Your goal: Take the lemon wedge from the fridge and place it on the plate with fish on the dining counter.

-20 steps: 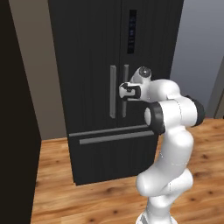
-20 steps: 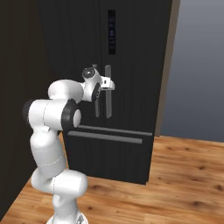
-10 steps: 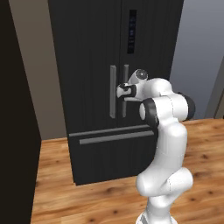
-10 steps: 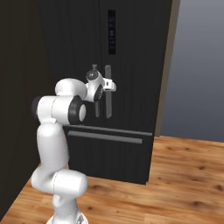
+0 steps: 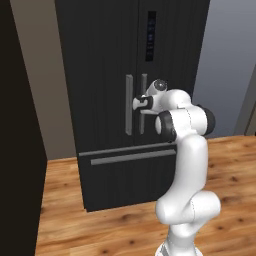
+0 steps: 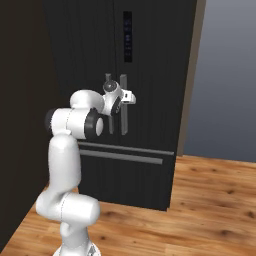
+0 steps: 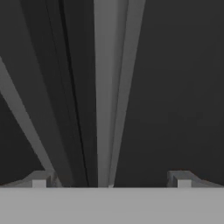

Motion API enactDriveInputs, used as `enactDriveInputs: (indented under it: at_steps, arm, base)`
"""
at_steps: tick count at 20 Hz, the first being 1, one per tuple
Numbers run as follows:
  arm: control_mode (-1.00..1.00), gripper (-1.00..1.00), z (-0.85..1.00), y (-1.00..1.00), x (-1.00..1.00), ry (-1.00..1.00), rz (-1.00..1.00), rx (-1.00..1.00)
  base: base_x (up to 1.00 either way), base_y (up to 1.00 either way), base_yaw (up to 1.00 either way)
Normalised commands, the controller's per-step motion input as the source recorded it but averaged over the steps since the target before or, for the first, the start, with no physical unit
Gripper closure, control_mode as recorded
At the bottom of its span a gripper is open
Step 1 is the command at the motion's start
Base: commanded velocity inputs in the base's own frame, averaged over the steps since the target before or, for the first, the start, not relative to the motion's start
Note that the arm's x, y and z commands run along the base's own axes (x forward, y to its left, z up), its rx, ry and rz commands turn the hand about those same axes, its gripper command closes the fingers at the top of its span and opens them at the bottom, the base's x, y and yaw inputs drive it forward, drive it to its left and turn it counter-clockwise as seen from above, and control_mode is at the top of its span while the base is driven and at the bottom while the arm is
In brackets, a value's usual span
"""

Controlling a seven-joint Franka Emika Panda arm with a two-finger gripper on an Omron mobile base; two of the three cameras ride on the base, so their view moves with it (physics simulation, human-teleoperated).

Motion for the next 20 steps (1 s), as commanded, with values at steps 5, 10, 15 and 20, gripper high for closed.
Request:
enactDriveInputs:
  at_steps: [5, 10, 15, 20]
  arm:
    - [-1.00, -1.00, -0.15, -0.09, 0.36, 0.00, 0.00, 0.00]
    - [-1.00, -1.00, -0.22, -0.03, 0.50, 0.00, 0.00, 0.00]
    - [-1.00, -1.00, -0.24, 0.00, 0.51, 0.00, 0.00, 0.00]
    - [-1.00, -1.00, -0.23, 0.00, 0.57, 0.00, 0.00, 0.00]
  base:
    - [0.00, 0.00, 0.00]
    - [0.00, 0.00, 0.00]
    - [0.00, 0.00, 0.00]
    - [0.00, 0.00, 0.00]
